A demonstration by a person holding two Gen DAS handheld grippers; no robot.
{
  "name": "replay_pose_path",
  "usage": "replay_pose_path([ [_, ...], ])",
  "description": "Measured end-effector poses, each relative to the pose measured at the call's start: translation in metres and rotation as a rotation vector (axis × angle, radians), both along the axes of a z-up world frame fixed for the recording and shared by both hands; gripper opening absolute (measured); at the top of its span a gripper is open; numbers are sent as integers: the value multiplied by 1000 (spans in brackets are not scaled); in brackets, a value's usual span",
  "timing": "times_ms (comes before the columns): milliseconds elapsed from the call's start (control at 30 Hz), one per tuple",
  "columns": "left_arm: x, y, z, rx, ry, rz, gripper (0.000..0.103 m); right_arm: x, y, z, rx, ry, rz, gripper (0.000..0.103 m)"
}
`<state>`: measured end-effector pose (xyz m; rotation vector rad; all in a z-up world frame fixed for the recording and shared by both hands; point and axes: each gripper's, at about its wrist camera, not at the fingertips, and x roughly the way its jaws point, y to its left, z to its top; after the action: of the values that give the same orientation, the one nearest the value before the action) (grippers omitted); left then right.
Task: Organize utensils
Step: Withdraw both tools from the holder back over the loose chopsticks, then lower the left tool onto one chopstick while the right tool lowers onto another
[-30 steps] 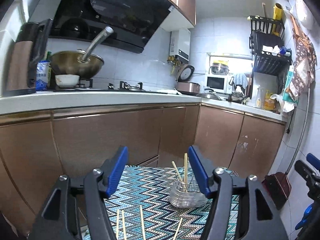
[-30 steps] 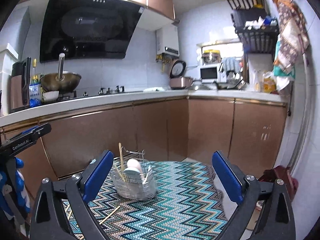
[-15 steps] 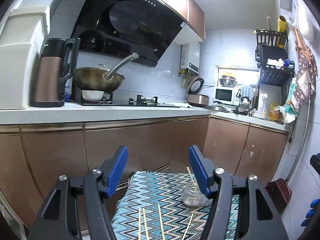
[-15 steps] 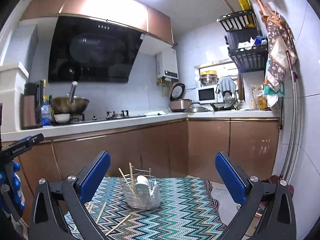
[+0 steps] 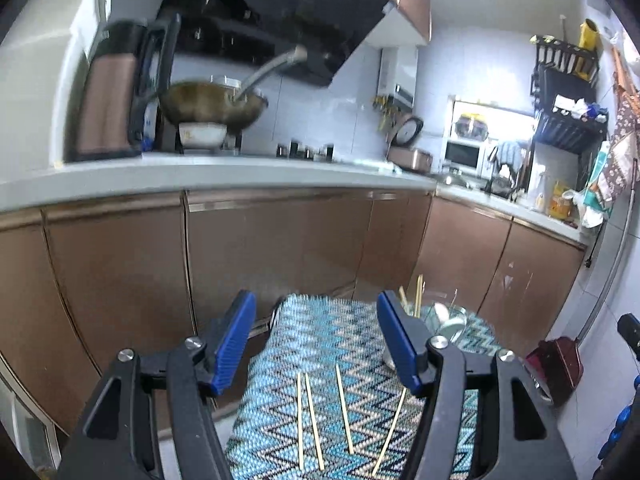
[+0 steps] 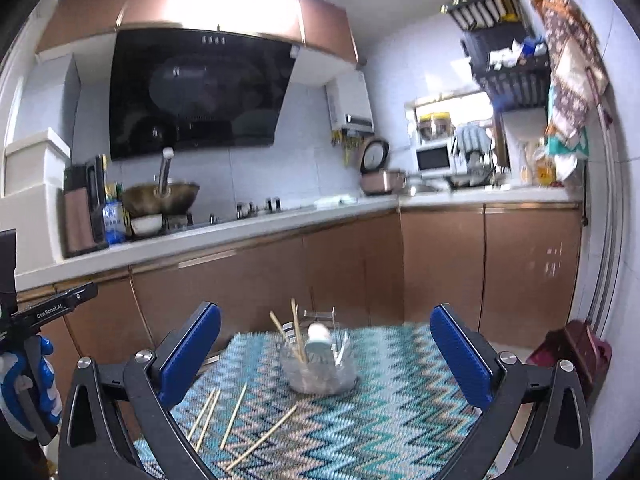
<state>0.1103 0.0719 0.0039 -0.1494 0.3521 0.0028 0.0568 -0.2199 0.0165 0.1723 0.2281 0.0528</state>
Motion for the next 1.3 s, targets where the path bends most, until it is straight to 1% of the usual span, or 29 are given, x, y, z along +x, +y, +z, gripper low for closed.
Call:
replay_pose_path([
  [67,14,0,-13,-22,58,-27,61,12,4,-10,-1,47,15,103],
  [167,38,3,-35,-76,170,-77,61,29,9,-25,15,116,54,103],
  [267,60,1,-56,-91,256,-111,61,52,13,-43,46,207,100,102],
  [300,66,0,-62,-94,276,-121,61,59,15,-51,49,241,110,100],
  [433,95,-2,-92,-109,382,-168,61,90,26,-80,73,364,168,83],
  [600,132,1,-134,-153,524,-205,60,124,39,-117,115,488,225,76],
  [667,145,1,-146,-164,568,-214,53,138,46,-131,121,535,243,74],
  [800,172,5,-173,-210,664,-231,49,160,59,-159,137,617,280,68],
  [867,184,5,-183,-222,702,-238,42,168,63,-167,142,648,293,66],
  [967,201,6,-200,-238,762,-254,35,181,68,-182,160,696,310,61],
  [1200,225,5,-226,-221,835,-252,30,205,79,-208,165,770,323,52],
  [1300,234,3,-233,-210,858,-256,28,215,85,-214,162,797,329,46],
])
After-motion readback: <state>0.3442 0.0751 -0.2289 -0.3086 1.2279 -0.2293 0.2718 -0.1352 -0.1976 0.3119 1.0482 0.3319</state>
